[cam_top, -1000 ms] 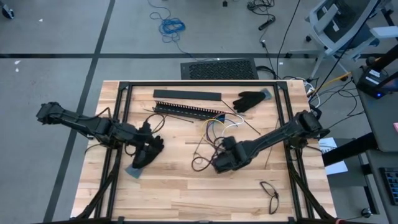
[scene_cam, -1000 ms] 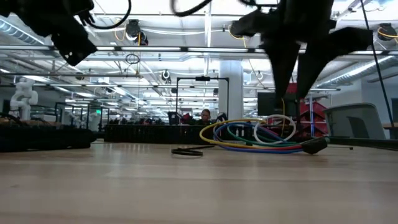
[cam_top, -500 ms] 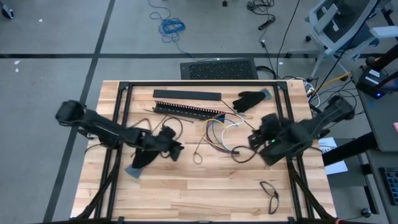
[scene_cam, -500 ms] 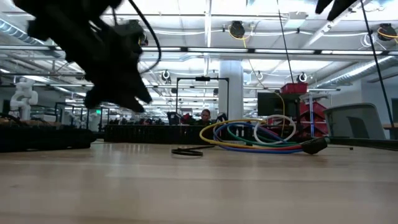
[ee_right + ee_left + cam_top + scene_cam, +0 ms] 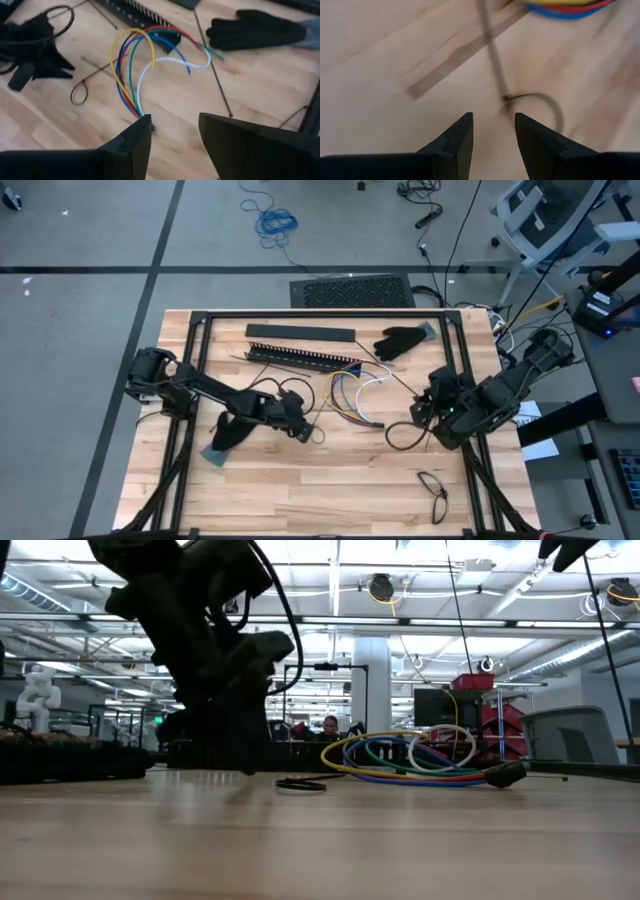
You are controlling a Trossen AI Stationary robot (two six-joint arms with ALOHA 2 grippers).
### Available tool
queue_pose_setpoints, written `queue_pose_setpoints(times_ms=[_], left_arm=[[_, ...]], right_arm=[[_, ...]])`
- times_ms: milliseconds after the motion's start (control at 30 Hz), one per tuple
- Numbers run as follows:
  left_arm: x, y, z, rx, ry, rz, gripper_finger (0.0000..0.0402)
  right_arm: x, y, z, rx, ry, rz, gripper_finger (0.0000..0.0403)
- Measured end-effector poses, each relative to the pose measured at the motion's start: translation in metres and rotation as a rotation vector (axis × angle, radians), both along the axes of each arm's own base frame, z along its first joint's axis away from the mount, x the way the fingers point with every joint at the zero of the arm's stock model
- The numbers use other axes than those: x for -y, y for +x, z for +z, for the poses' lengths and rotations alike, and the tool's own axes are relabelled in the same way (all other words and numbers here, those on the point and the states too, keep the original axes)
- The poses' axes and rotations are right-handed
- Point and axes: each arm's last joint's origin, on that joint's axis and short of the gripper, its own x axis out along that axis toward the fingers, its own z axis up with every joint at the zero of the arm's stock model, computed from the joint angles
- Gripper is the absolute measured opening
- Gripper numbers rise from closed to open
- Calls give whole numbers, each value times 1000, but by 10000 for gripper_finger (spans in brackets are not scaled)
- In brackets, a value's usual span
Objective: Ziptie cables
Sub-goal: Wrap the cable wires using a zip tie
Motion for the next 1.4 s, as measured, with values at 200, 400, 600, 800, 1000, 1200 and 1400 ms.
queue_pose_setpoints(times_ms=[200, 400, 600, 800, 1000, 1200, 1400], left_arm=[[5, 4, 4, 28, -112, 61, 142], [9, 20, 23, 99, -107, 158, 142], [6, 23, 29, -79, -62, 155, 142], [3, 40, 25, -115, -70, 153, 142], [8, 61, 13, -143, -49, 126, 142], [4, 68, 13, -196, 53, 116, 142], [-8, 72, 20, -204, 119, 127, 142]], right_arm=[[-6, -5, -24, -68, -43, 10, 121], [-9, -13, -51, -157, -119, 66, 119], [-15, -23, -65, -197, -156, 120, 164], [-16, -26, -70, -203, -171, 128, 210], [-15, -26, -71, -204, -175, 126, 221], [-15, -26, -71, -202, -178, 126, 222], [-15, -26, -71, -205, -180, 131, 222]])
